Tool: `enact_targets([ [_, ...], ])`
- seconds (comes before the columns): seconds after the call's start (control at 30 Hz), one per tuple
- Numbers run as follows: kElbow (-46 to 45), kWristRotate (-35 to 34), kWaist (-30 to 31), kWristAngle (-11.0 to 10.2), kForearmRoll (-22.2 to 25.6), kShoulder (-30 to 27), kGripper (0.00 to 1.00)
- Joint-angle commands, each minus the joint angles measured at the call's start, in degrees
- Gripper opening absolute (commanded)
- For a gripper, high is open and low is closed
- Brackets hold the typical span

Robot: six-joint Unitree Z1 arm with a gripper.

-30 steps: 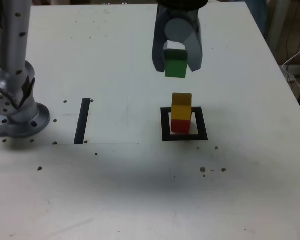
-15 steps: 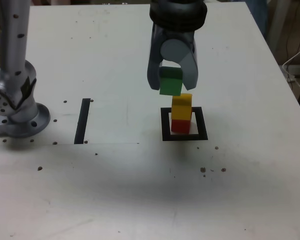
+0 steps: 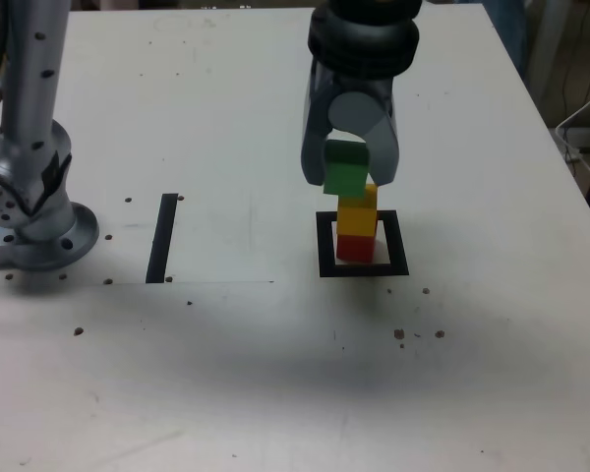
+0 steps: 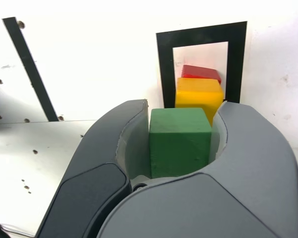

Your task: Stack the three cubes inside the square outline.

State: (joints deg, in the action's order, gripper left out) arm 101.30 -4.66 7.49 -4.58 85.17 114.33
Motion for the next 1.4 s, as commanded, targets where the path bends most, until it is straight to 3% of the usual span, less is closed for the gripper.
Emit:
enact_targets([
  [0.0, -0.3, -0.1, -0.4, 0.1, -0.7, 0.4, 0.03],
  [0.93, 0.3, 0.7, -2.1, 1.7, -1.1, 1.6, 0.28],
  [1.37, 0.1, 2.1, -2.9, 2.1, -1.1, 2.2, 0.66],
])
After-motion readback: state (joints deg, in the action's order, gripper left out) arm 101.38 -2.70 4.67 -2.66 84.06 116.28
